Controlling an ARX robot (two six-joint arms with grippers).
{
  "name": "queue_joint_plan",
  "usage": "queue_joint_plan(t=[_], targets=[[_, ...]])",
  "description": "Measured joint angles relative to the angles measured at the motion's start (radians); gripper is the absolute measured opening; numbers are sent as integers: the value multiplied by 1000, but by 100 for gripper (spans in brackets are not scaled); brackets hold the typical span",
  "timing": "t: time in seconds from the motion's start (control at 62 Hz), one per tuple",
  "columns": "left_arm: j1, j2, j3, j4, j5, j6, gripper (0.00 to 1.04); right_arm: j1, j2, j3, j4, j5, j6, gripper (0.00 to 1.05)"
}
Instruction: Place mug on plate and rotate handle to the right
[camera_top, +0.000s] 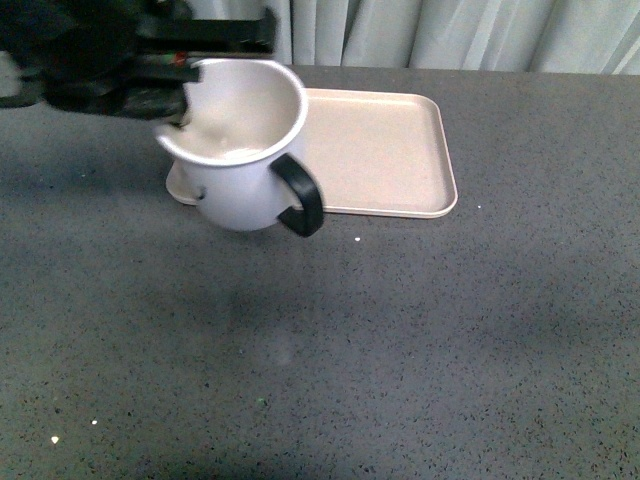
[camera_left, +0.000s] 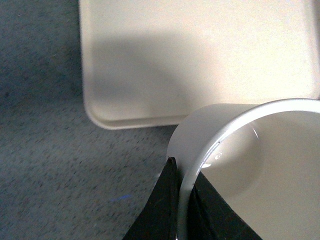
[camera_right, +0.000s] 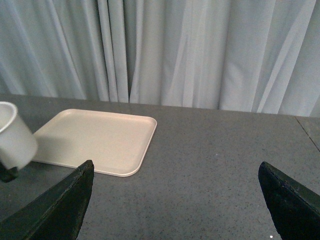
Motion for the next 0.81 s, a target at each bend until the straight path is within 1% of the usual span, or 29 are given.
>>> queue_joint_plan(t=[0.194, 0.387, 0.597, 0.806], targets=[[-46, 208, 248, -76, 0, -12, 2, 0, 0, 0, 0, 0, 0, 95], [-54, 352, 435, -150, 3, -16, 2, 0, 0, 0, 0, 0, 0, 95], [-52, 438, 549, -196, 14, -24, 2, 0, 0, 0, 0, 0, 0, 95], [-50, 481, 597, -214, 24, -29, 2, 0, 0, 0, 0, 0, 0, 95]])
